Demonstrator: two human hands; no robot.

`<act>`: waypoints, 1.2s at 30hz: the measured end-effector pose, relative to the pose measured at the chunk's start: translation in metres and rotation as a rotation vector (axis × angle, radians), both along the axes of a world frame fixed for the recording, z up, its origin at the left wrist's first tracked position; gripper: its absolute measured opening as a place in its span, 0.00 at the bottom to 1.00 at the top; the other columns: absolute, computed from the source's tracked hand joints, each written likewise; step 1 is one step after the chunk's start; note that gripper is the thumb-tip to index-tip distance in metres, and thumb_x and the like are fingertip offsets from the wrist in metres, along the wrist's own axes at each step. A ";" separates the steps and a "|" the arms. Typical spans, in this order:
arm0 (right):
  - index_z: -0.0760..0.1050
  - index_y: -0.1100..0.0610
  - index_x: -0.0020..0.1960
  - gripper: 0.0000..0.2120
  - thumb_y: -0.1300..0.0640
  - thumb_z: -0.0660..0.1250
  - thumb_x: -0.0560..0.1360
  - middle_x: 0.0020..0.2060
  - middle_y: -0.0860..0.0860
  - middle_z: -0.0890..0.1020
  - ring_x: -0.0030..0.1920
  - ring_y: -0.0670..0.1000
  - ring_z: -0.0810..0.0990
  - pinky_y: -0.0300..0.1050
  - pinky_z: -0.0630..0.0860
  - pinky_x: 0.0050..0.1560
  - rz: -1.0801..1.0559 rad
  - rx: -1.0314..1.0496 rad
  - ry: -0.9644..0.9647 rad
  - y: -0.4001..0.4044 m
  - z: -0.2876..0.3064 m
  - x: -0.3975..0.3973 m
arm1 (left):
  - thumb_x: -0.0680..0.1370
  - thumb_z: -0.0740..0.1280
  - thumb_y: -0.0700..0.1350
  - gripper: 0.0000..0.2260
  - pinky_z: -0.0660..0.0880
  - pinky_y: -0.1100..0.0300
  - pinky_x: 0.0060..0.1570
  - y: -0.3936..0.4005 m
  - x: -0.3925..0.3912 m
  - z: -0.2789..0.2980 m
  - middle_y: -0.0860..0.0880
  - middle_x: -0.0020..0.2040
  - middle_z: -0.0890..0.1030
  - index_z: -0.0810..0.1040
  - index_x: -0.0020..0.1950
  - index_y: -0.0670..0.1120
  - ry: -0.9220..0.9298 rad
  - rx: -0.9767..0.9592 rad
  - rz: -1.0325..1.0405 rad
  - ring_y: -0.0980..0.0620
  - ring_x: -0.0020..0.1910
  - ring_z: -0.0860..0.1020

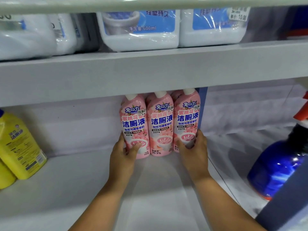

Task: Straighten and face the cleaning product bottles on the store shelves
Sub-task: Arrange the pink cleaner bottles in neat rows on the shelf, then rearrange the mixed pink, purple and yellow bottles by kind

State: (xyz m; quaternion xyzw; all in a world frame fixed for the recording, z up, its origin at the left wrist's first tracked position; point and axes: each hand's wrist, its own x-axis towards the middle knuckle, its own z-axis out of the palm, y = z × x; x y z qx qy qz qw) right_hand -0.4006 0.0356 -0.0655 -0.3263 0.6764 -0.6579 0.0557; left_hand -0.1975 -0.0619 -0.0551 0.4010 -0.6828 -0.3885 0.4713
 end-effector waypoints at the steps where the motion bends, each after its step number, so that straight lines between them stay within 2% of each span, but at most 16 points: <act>1: 0.70 0.40 0.68 0.31 0.41 0.78 0.69 0.60 0.40 0.75 0.61 0.44 0.78 0.55 0.79 0.62 -0.009 0.001 0.019 0.000 0.001 0.001 | 0.78 0.73 0.45 0.18 0.73 0.77 0.42 -0.001 0.000 0.000 0.70 0.49 0.83 0.75 0.63 0.61 -0.019 0.009 0.003 0.69 0.47 0.82; 3: 0.70 0.40 0.67 0.30 0.42 0.78 0.70 0.58 0.40 0.75 0.60 0.44 0.78 0.53 0.79 0.62 -0.019 -0.011 0.034 -0.001 0.002 0.003 | 0.79 0.72 0.44 0.19 0.71 0.79 0.40 -0.003 0.001 0.002 0.76 0.46 0.80 0.73 0.64 0.62 -0.047 0.028 -0.005 0.73 0.45 0.80; 5: 0.69 0.40 0.67 0.29 0.43 0.78 0.70 0.58 0.39 0.75 0.59 0.44 0.77 0.50 0.78 0.61 -0.027 -0.016 0.047 -0.001 0.003 0.004 | 0.80 0.71 0.43 0.19 0.70 0.80 0.39 -0.003 0.003 0.004 0.78 0.45 0.79 0.73 0.66 0.61 -0.074 0.038 -0.016 0.75 0.44 0.79; 8: 0.69 0.41 0.66 0.28 0.44 0.78 0.71 0.56 0.35 0.74 0.59 0.42 0.77 0.45 0.76 0.59 -0.032 -0.028 0.039 0.000 0.004 0.005 | 0.80 0.71 0.45 0.19 0.73 0.78 0.42 -0.001 0.005 0.007 0.72 0.48 0.82 0.73 0.69 0.59 -0.093 0.050 -0.013 0.76 0.45 0.79; 11: 0.69 0.40 0.67 0.29 0.44 0.78 0.70 0.57 0.36 0.75 0.60 0.42 0.77 0.45 0.77 0.59 -0.021 -0.035 0.026 0.001 0.004 0.004 | 0.76 0.75 0.47 0.23 0.81 0.65 0.49 0.007 0.003 0.011 0.60 0.58 0.82 0.73 0.69 0.56 -0.016 0.072 0.030 0.66 0.49 0.82; 13: 0.69 0.40 0.67 0.30 0.42 0.78 0.70 0.59 0.38 0.77 0.61 0.44 0.78 0.49 0.79 0.60 -0.013 -0.031 0.019 0.002 0.004 0.005 | 0.70 0.80 0.52 0.34 0.81 0.58 0.53 0.012 -0.004 0.014 0.53 0.65 0.79 0.71 0.72 0.52 0.052 0.084 0.098 0.58 0.56 0.82; 16: 0.67 0.40 0.69 0.32 0.41 0.77 0.71 0.60 0.40 0.76 0.61 0.46 0.78 0.53 0.79 0.61 -0.013 -0.016 0.027 0.003 0.004 0.006 | 0.57 0.85 0.60 0.46 0.84 0.49 0.52 0.015 -0.023 0.019 0.50 0.63 0.78 0.70 0.70 0.55 0.060 0.047 0.157 0.53 0.56 0.84; 18: 0.66 0.39 0.70 0.31 0.41 0.77 0.71 0.61 0.40 0.76 0.61 0.46 0.77 0.52 0.79 0.61 -0.004 -0.013 0.028 0.004 0.005 0.007 | 0.54 0.84 0.61 0.48 0.84 0.48 0.50 0.016 -0.034 0.021 0.51 0.62 0.77 0.67 0.70 0.57 0.057 0.041 0.198 0.52 0.55 0.83; 26: 0.65 0.45 0.71 0.32 0.44 0.75 0.73 0.61 0.43 0.74 0.60 0.44 0.76 0.39 0.74 0.55 0.002 -0.013 0.064 0.005 0.003 0.006 | 0.57 0.81 0.61 0.44 0.84 0.46 0.51 0.018 -0.042 0.019 0.53 0.61 0.79 0.66 0.69 0.61 0.080 0.023 0.241 0.52 0.55 0.83; 28: 0.65 0.45 0.72 0.32 0.45 0.76 0.73 0.62 0.44 0.74 0.60 0.44 0.76 0.38 0.73 0.55 0.008 -0.016 0.054 0.006 0.003 0.006 | 0.61 0.82 0.56 0.39 0.84 0.51 0.50 0.020 -0.042 0.020 0.54 0.59 0.80 0.67 0.66 0.63 0.100 0.030 0.231 0.55 0.54 0.83; 31: 0.67 0.48 0.72 0.33 0.48 0.78 0.72 0.61 0.47 0.73 0.61 0.47 0.75 0.45 0.75 0.58 -0.039 -0.034 0.033 0.008 0.003 0.004 | 0.70 0.81 0.42 0.28 0.79 0.71 0.42 0.023 -0.034 0.020 0.62 0.52 0.82 0.70 0.57 0.65 0.134 0.046 0.200 0.65 0.49 0.83; 34: 0.71 0.51 0.70 0.31 0.52 0.79 0.71 0.59 0.49 0.73 0.60 0.48 0.73 0.49 0.75 0.59 -0.081 -0.048 0.035 0.009 0.007 0.006 | 0.73 0.78 0.40 0.20 0.76 0.73 0.40 0.022 -0.020 0.022 0.66 0.45 0.84 0.75 0.52 0.61 0.147 0.118 0.178 0.67 0.47 0.82; 36: 0.72 0.54 0.69 0.30 0.54 0.79 0.70 0.59 0.52 0.74 0.61 0.52 0.73 0.56 0.75 0.61 -0.119 -0.060 0.018 0.012 0.010 0.008 | 0.73 0.78 0.40 0.18 0.76 0.71 0.38 0.019 -0.010 0.025 0.63 0.47 0.85 0.76 0.52 0.58 0.175 0.181 0.159 0.63 0.47 0.83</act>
